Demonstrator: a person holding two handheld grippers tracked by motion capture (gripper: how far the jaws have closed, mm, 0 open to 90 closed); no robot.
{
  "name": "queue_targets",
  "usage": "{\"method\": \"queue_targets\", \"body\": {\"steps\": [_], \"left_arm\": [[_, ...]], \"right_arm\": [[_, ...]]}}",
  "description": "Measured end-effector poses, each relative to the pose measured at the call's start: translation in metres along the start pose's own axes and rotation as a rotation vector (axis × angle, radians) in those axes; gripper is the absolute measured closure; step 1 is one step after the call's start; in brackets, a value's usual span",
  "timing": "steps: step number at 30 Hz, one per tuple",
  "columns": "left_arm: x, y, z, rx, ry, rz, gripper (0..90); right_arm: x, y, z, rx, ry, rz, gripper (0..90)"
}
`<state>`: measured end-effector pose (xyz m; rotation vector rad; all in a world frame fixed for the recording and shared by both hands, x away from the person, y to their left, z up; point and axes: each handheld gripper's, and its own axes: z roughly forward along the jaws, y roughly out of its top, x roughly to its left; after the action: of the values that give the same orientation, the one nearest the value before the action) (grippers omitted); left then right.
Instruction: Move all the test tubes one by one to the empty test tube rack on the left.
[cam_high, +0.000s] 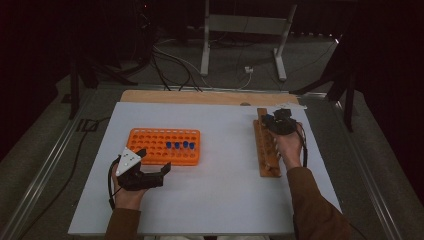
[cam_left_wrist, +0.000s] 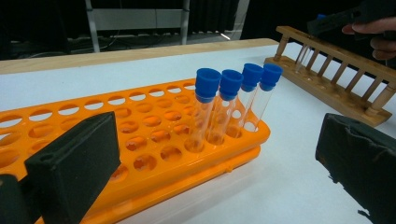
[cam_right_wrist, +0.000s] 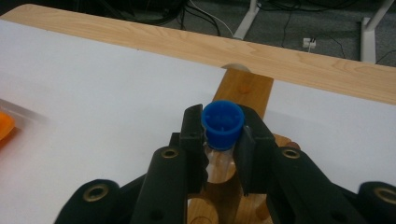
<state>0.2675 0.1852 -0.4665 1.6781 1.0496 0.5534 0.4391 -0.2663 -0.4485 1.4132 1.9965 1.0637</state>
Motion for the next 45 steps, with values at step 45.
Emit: {"method": "queue_targets", "body": {"steps": [45], "left_arm": [[0.002, -0.003, 0.004, 0.005, 0.009, -0.014, 0.8]], "right_arm": [[0.014, 0.027, -0.058, -0.147, -0.044, -0.057, 76.6]]}}
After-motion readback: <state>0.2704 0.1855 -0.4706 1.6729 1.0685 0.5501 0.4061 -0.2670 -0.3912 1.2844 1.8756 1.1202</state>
